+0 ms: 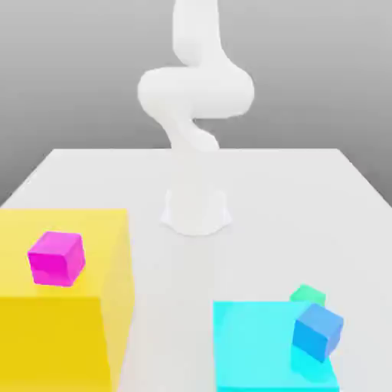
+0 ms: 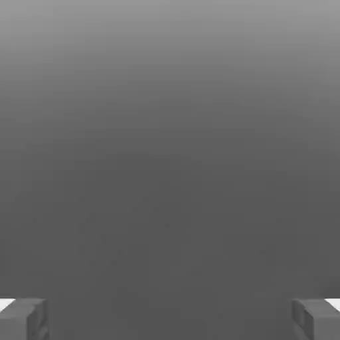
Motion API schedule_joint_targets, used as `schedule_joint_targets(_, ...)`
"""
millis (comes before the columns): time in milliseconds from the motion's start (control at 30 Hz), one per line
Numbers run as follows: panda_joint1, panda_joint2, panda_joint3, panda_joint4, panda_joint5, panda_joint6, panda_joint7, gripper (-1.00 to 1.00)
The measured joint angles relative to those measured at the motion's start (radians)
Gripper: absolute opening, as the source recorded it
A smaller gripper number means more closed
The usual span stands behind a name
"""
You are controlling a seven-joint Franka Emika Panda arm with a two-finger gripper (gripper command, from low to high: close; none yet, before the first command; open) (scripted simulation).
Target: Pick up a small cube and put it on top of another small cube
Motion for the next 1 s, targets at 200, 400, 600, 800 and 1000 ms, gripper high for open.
schedule_joint_targets(200,-0.035,0.166,0.134,-0.089,0.023,0.104,0.235,0.00)
schedule_joint_targets(400,-0.061,0.328,0.267,-0.175,0.024,0.206,0.480,0.00)
schedule_joint_targets(600,-0.080,0.494,0.395,-0.262,-0.005,0.308,0.746,0.00)
schedule_joint_targets(800,-0.079,0.670,0.497,-0.348,-0.082,0.408,1.046,0.00)
schedule_joint_targets(1000,0.005,0.857,0.461,-0.406,-0.238,0.512,1.358,0.00)
